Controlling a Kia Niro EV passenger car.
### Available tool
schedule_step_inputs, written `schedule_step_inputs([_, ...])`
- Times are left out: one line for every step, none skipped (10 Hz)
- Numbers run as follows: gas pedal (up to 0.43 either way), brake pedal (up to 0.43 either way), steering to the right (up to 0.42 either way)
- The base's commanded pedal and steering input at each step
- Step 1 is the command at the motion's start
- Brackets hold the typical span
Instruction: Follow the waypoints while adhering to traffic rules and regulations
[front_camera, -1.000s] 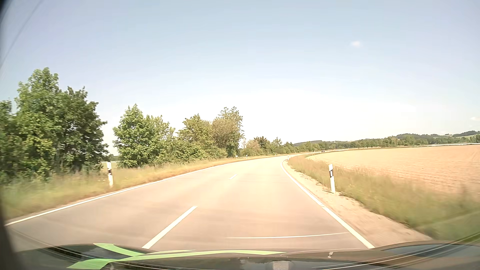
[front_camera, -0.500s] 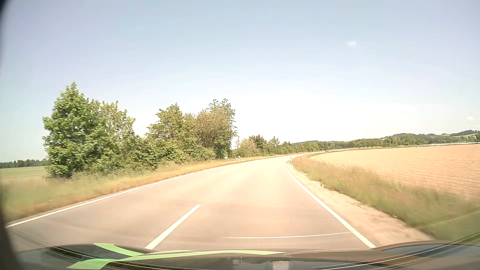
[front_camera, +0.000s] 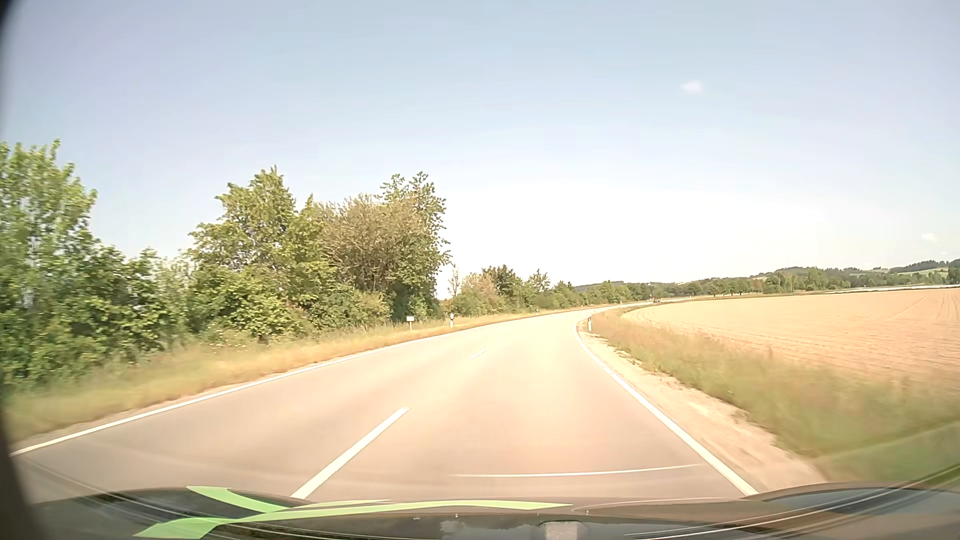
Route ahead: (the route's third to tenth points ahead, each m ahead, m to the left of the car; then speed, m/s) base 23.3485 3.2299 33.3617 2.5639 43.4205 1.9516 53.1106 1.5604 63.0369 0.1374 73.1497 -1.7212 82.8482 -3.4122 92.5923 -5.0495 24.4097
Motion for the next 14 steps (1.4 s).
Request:
schedule_step_inputs([0.228,0.0,0.011])
schedule_step_inputs([0.228,0.0,0.011])
schedule_step_inputs([0.228,0.0,0.012])
schedule_step_inputs([0.228,0.0,0.013])
schedule_step_inputs([0.228,0.0,0.014])
schedule_step_inputs([0.228,0.0,0.014])
schedule_step_inputs([0.228,0.0,0.014])
schedule_step_inputs([0.228,0.0,0.014])
schedule_step_inputs([0.228,0.0,0.014])
schedule_step_inputs([0.228,0.0,0.014])
schedule_step_inputs([0.228,0.0,0.014])
schedule_step_inputs([0.228,0.0,0.014])
schedule_step_inputs([0.228,0.0,0.014])
schedule_step_inputs([0.228,0.0,0.014])
